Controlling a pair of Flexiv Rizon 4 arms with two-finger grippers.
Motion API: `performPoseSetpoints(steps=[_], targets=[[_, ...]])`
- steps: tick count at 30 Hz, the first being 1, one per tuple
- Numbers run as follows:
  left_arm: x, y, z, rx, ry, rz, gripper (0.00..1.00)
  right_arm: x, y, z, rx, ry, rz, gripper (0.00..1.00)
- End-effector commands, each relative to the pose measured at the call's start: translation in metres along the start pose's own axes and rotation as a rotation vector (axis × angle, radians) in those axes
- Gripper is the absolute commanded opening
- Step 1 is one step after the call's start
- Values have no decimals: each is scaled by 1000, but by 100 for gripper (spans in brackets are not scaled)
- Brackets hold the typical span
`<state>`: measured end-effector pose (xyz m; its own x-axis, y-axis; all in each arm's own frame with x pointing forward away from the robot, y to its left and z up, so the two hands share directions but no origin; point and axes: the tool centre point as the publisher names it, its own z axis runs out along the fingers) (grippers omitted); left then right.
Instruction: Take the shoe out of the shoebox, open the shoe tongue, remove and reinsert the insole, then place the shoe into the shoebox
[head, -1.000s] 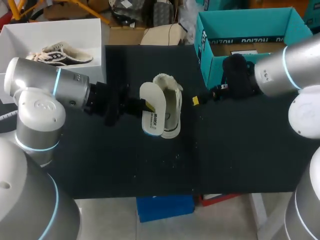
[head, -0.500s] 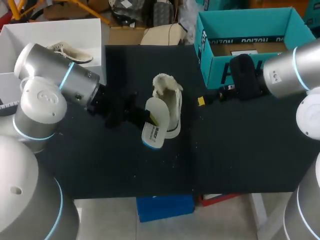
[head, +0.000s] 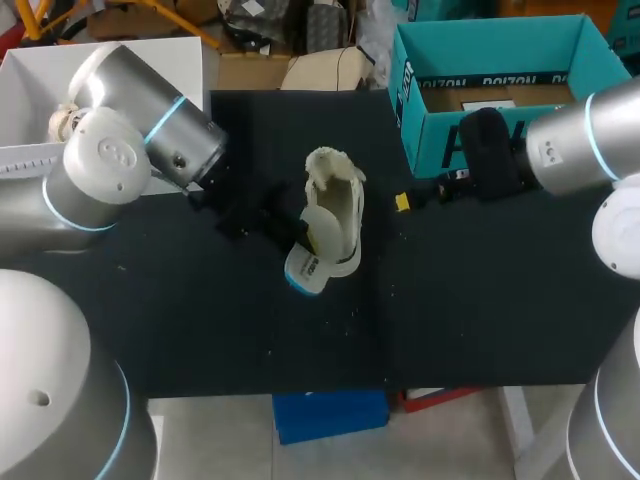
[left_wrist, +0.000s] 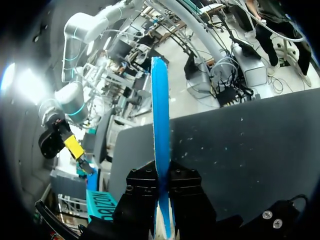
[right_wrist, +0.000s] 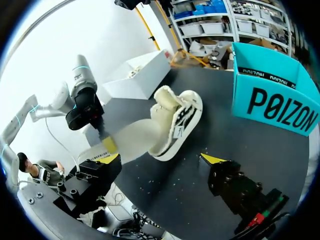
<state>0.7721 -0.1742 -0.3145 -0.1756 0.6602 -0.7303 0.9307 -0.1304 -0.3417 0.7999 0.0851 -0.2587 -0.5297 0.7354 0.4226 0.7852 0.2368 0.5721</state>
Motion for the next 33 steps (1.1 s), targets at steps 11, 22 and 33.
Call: performPoseSetpoints(steps=[11,22,33], targets=[[-4,45,23,14,49,0,0,1,0,0,2,-3,1,100],[-1,95,28,25,10,-17,0,1,0,0,2,-3,1,100],[-8,132,24,-23,2,2,0,1,0,0,2,-3,1,100]])
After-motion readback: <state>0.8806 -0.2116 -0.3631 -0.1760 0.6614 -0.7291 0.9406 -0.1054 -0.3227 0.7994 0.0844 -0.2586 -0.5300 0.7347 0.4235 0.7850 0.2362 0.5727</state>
